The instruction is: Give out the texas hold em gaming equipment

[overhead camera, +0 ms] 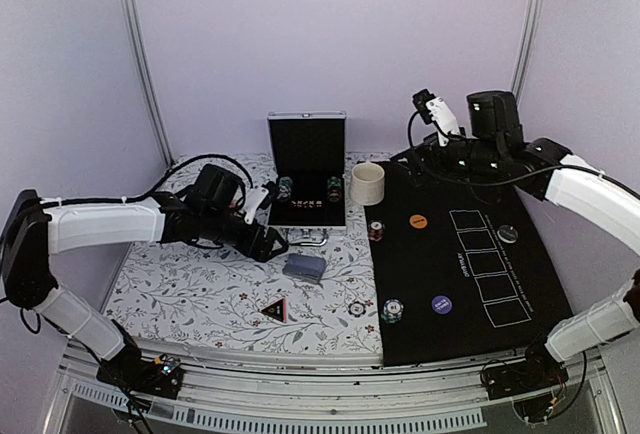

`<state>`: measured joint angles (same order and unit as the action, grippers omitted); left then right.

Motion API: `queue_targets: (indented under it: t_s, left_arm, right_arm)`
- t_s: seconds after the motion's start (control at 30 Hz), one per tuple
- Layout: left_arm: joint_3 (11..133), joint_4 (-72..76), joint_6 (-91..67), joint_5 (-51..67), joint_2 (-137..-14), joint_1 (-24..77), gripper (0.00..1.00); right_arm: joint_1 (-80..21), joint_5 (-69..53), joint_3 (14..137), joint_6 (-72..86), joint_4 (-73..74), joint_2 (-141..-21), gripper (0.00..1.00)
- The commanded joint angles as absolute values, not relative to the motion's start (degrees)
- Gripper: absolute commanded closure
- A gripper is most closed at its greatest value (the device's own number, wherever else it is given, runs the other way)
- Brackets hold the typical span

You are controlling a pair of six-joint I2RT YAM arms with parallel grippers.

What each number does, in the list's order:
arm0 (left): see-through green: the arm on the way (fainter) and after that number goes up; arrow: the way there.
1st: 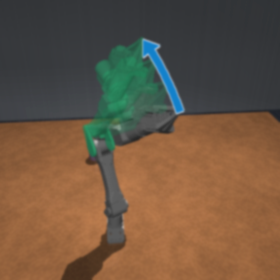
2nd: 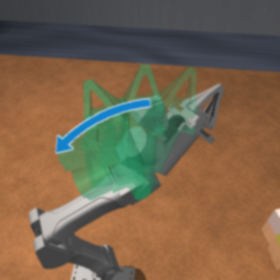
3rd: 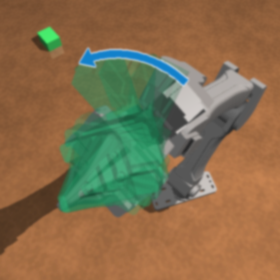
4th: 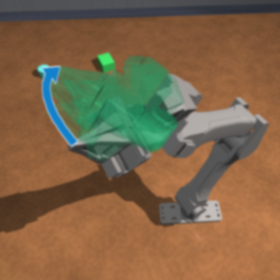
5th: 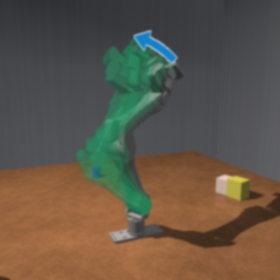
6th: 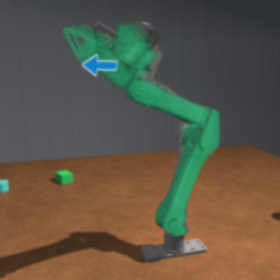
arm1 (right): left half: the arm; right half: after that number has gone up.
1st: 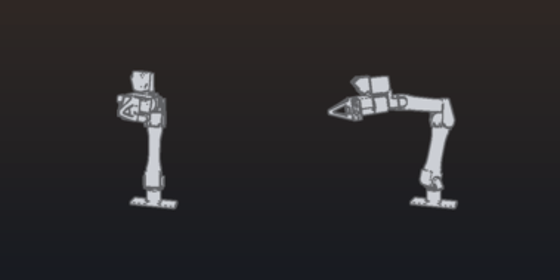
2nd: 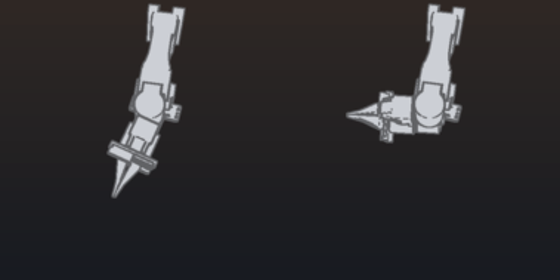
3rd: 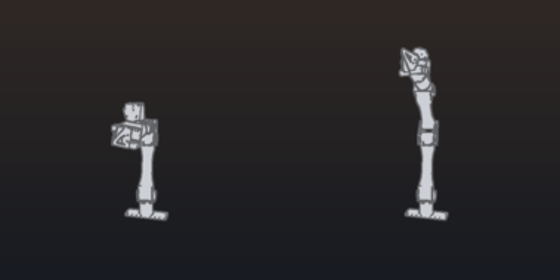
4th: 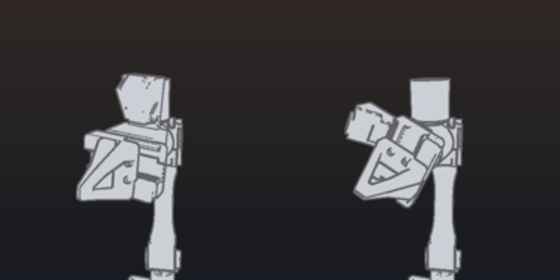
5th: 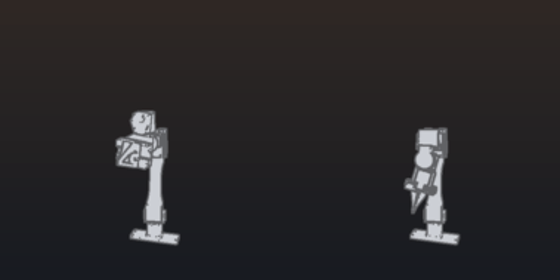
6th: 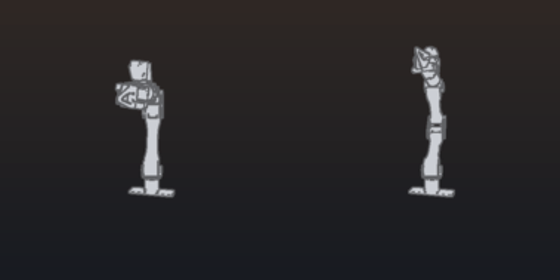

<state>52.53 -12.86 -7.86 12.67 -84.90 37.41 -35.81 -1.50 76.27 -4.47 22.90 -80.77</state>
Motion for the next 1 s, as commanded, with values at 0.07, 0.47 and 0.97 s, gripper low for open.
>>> queue_targets:
  t_s: [0.07,0.47,0.97]
  left_arm:
    - [51.1,-17.5,-12.0,1.3,-82.5,46.5,0.18]
    - [47.3,-27.4,-25.8,-7.5,-79.7,58.3,0.02]
    - [49.4,-32.1,-28.1,-11.7,-90.1,64.2,0.02]
  right_arm:
    - [-34.9,-7.5,63.3,-7.9,9.8,-66.4,0.01]
    - [-35.0,-11.1,67.9,5.0,24.8,-70.2,0.01]
    - [-36.9,-3.9,66.5,6.8,35.4,-77.0,0.01]
